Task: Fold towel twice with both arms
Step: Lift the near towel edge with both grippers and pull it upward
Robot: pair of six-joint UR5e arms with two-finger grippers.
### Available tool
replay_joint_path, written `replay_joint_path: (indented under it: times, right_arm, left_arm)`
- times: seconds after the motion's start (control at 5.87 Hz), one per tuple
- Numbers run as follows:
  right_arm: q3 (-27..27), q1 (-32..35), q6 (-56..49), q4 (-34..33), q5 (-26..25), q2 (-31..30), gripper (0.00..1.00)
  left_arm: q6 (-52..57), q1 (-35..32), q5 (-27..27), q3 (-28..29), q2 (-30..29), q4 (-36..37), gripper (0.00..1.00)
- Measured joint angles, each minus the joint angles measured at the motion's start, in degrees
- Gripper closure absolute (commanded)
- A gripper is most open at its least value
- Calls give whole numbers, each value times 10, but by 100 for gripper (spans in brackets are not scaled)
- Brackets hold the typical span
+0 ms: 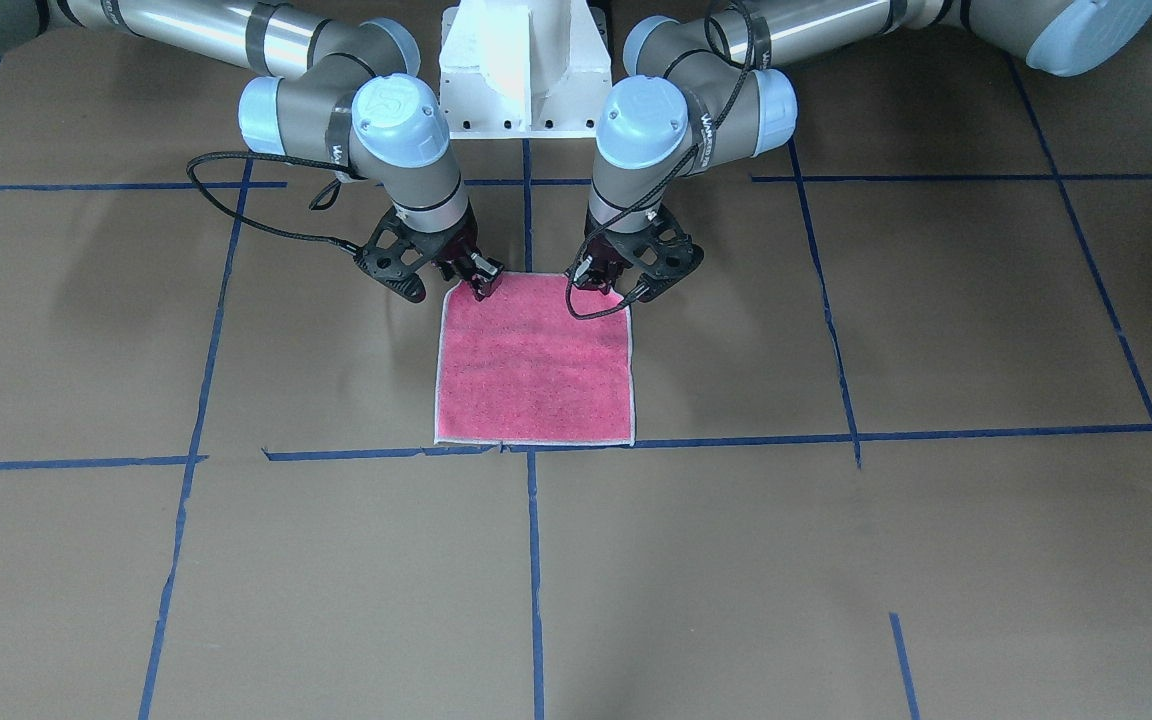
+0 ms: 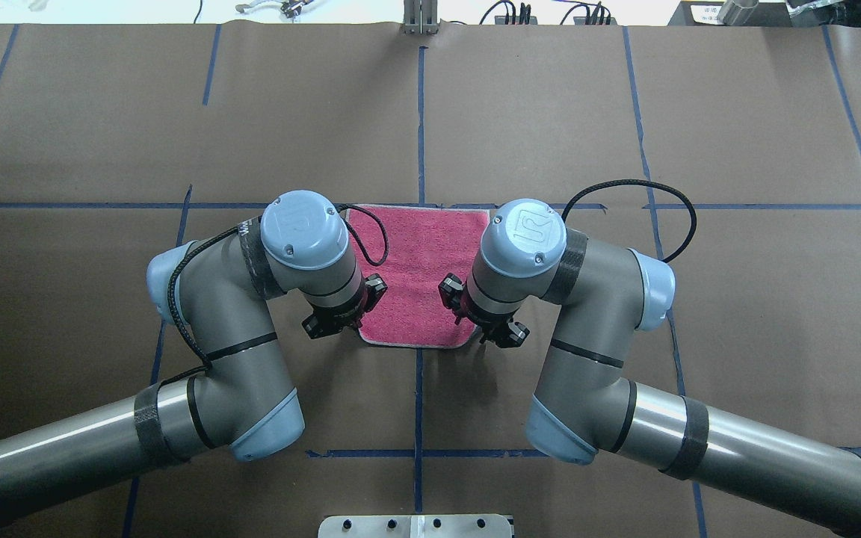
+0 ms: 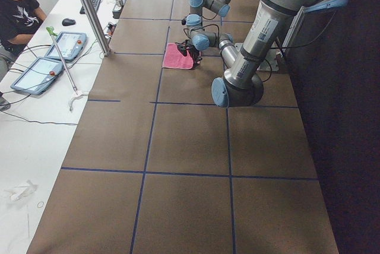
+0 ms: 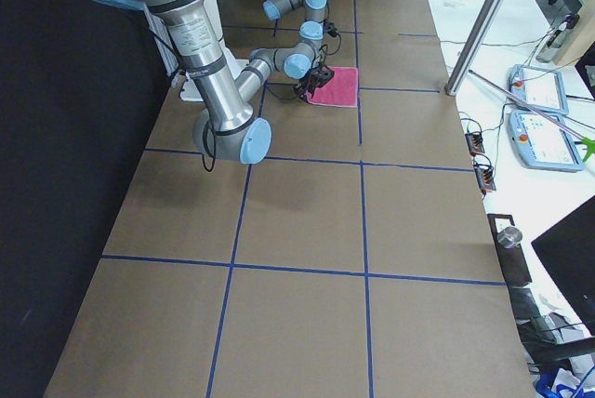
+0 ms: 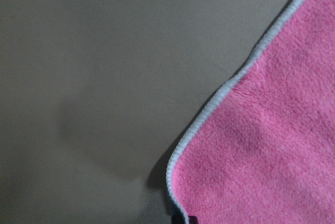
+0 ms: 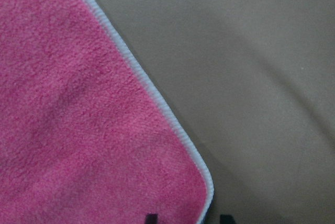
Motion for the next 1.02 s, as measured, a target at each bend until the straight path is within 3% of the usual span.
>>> replay_joint_path:
  times: [1.02]
  right_arm:
    - [20, 1, -2, -25, 14, 2, 95]
  left_arm:
    - [1, -13, -5, -16, 0, 6, 99]
